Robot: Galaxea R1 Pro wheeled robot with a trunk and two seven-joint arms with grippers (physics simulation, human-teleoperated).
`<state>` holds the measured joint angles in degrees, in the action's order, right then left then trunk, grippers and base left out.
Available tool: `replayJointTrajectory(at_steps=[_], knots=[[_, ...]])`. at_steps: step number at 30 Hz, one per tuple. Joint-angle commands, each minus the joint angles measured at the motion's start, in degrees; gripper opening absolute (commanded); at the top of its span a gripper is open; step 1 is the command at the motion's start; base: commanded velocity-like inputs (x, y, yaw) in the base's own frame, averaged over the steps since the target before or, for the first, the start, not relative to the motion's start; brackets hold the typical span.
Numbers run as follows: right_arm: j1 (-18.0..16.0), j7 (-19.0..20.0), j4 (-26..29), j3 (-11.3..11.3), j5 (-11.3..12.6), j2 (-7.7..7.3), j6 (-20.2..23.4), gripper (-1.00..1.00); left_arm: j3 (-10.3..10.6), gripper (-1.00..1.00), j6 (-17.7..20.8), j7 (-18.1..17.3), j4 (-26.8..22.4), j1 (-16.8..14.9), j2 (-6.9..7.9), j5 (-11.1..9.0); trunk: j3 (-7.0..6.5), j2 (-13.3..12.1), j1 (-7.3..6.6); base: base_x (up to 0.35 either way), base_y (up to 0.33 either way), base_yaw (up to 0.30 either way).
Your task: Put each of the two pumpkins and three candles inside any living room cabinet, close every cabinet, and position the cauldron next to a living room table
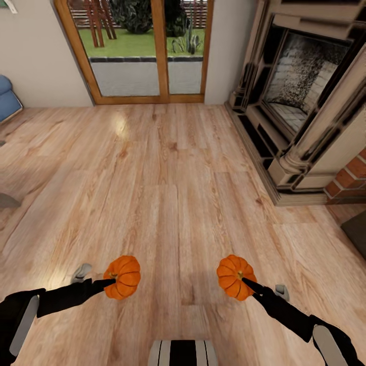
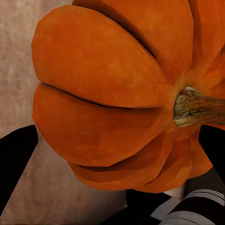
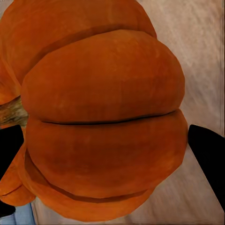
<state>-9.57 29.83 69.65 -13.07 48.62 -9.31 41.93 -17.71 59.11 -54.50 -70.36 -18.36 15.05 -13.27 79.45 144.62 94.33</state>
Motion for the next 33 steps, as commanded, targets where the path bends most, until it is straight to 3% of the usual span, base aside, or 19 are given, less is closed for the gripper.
replayJointTrajectory(at_steps=[1, 4, 11, 33], knots=[[0.45, 0.13, 0.07, -0.04, 0.17, -0.10, -0.06, -1.00, 0.08, -1.00, 0.11, 0.01, -0.02, -0.01, -0.01, 0.58, -0.13, -0.01, -0.03, 0.000, 0.000, 0.085], [2.85, 0.39, 0.27, -0.10, -0.01, -0.26, -0.77, -1.00, -0.11, -1.00, -0.10, 0.01, 0.23, -0.01, 0.03, 2.21, -0.52, -0.05, -0.10, -0.021, 0.000, 0.112], [4.71, 0.59, 6.48, 0.29, -0.32, -0.27, -5.65, -1.00, -0.08, -1.00, -0.14, -0.14, 0.31, -0.01, -0.02, 2.47, -1.42, -0.15, -0.28, -0.144, 0.000, 0.103], [4.84, 0.66, 11.13, 0.38, -0.37, -0.29, -5.69, -1.00, -0.13, -1.00, -0.05, -0.40, -0.02, -0.01, -0.03, 2.38, -4.77, -0.44, -0.85, -0.007, 0.000, 0.003]])
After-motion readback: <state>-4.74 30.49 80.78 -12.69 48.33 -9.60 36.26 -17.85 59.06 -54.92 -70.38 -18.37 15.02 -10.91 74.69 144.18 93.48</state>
